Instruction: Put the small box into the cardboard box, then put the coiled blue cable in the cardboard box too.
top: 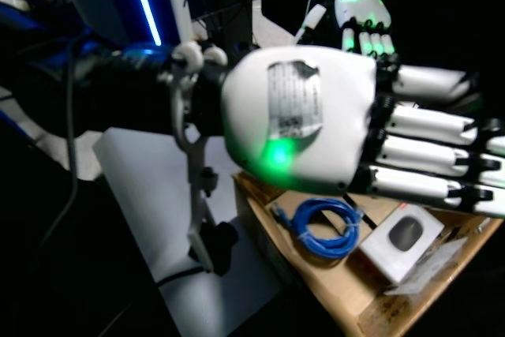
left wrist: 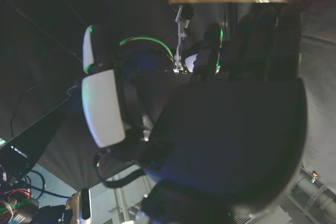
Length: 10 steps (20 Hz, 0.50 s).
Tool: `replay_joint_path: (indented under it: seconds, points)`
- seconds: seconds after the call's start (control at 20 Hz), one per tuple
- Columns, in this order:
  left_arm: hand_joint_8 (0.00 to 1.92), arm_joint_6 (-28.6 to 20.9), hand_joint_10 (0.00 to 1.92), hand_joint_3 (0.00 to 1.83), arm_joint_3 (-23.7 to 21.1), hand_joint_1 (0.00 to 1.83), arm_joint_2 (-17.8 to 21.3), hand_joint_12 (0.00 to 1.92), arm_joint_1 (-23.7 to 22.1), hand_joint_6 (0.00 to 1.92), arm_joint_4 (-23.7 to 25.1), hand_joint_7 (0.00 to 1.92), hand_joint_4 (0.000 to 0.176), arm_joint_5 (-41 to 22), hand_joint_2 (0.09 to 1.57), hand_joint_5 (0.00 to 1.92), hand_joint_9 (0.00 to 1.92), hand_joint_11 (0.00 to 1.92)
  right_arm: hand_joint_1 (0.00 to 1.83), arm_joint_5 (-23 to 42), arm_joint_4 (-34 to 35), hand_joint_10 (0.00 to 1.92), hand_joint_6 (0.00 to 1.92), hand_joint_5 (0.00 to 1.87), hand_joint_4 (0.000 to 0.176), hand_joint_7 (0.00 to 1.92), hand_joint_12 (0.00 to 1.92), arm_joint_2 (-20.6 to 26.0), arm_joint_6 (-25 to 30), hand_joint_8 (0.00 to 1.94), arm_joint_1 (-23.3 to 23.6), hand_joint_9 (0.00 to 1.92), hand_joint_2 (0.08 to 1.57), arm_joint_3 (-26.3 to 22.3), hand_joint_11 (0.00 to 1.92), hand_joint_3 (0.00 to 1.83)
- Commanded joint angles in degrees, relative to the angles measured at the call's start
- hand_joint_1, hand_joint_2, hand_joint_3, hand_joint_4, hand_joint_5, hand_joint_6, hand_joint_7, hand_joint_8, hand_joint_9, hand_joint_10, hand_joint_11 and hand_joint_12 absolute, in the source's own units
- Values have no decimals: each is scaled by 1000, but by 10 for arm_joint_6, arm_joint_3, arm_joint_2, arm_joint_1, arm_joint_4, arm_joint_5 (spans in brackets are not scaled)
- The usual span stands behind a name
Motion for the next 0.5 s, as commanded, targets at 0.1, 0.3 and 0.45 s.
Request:
replay_joint_path:
  seconds: [0.1,0.3,0.45]
  points:
    - [3,-3,0,0,0,400,0,0,-7,2,-5,25,176,-72,927,67,0,0,590,88,11,0,0,0,176,0,0,32,1,0,9,0,875,-26,0,0]
    - [4,-3,1,0,-4,459,9,0,-7,2,-11,30,176,-84,914,73,1,0,547,176,26,0,0,0,176,0,0,120,1,0,-34,0,867,-109,0,0]
    - [0,-3,0,0,-7,506,19,3,-6,1,-15,1,176,-96,909,68,0,7,542,262,60,0,0,0,176,0,0,185,1,0,-101,0,898,-173,0,9]
